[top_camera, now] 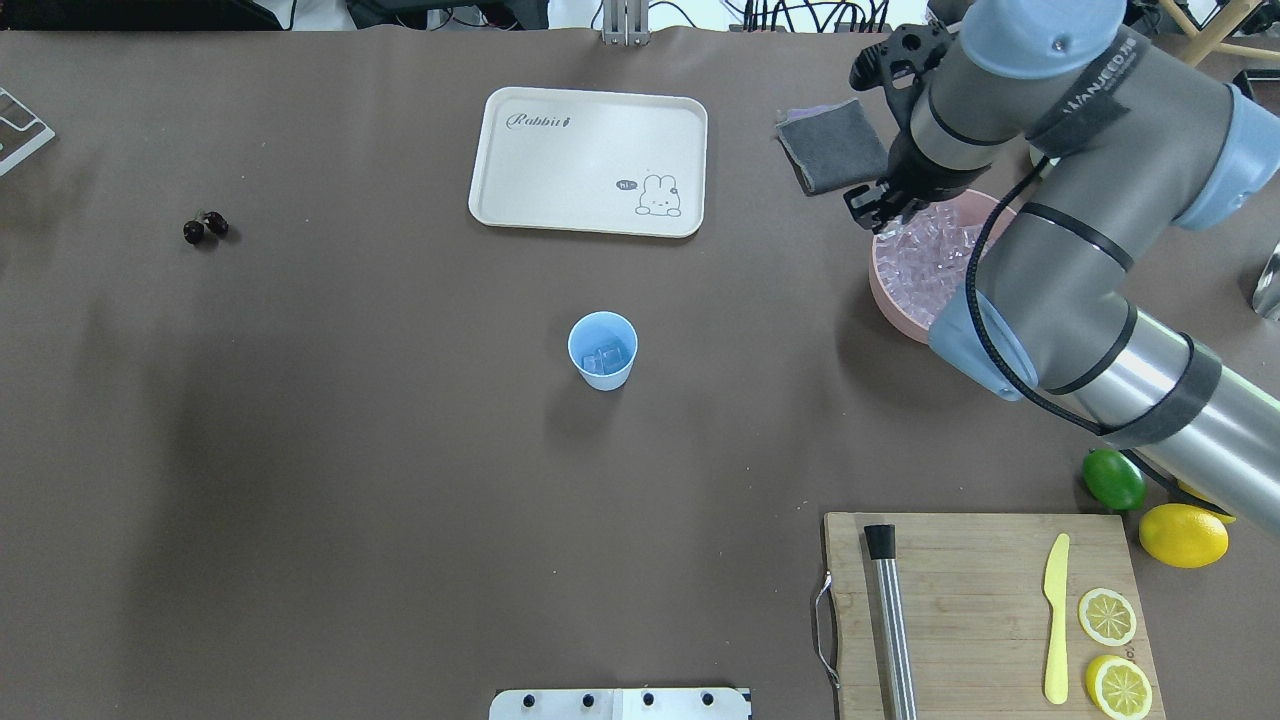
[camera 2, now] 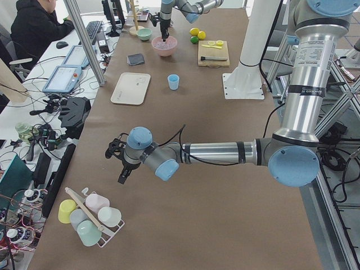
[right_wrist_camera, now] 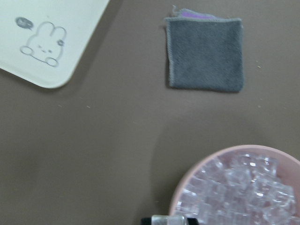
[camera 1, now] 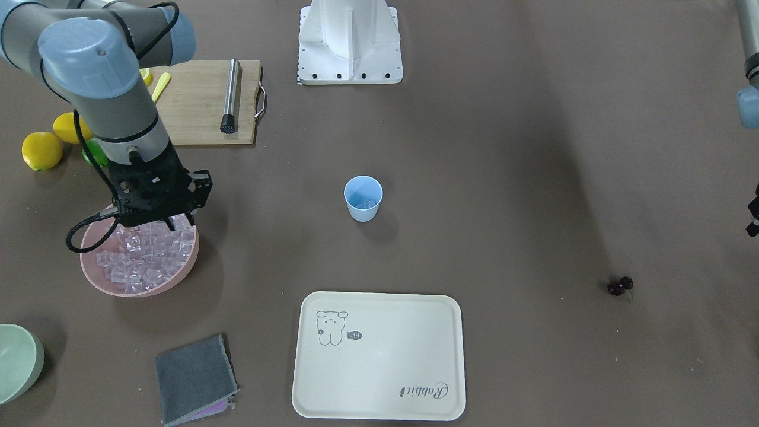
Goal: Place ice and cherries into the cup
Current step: 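Carry the ice cube with the right gripper over the blue cup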
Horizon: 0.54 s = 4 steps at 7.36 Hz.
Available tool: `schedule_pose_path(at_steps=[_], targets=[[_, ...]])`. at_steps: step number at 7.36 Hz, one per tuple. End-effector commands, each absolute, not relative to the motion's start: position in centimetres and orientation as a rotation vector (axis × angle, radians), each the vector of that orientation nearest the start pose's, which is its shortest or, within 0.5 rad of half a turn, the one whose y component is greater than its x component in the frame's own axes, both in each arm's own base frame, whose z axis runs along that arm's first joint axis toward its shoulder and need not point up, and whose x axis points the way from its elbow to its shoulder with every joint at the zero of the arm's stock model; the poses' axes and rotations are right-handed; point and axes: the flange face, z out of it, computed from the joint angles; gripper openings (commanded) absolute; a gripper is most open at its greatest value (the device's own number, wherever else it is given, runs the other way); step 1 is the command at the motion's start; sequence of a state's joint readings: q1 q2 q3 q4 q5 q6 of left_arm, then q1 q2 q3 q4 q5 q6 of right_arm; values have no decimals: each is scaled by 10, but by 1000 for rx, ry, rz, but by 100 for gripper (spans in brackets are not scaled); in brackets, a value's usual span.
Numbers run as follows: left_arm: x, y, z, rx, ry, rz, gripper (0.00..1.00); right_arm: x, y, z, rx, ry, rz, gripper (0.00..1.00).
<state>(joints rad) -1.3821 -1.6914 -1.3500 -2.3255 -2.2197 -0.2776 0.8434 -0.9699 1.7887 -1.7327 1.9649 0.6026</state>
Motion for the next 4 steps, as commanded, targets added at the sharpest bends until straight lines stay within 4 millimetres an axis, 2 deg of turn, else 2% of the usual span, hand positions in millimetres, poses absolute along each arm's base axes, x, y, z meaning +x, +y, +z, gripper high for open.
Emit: schedule_pose_path(at_steps=[1, 2, 3, 4], targets=[[36, -571, 624, 471, 754, 130, 98, -416, -534, 156, 244, -780, -178, 0], [36, -572, 623, 472, 756, 127, 98, -441, -525, 124, 235, -811, -162, 0], [36, -572, 623, 469, 758, 123, 98, -475, -508, 104, 233, -811, -141, 0], [38, -572, 623, 467, 759, 126, 98, -505, -495, 93, 249, -785, -122, 0]])
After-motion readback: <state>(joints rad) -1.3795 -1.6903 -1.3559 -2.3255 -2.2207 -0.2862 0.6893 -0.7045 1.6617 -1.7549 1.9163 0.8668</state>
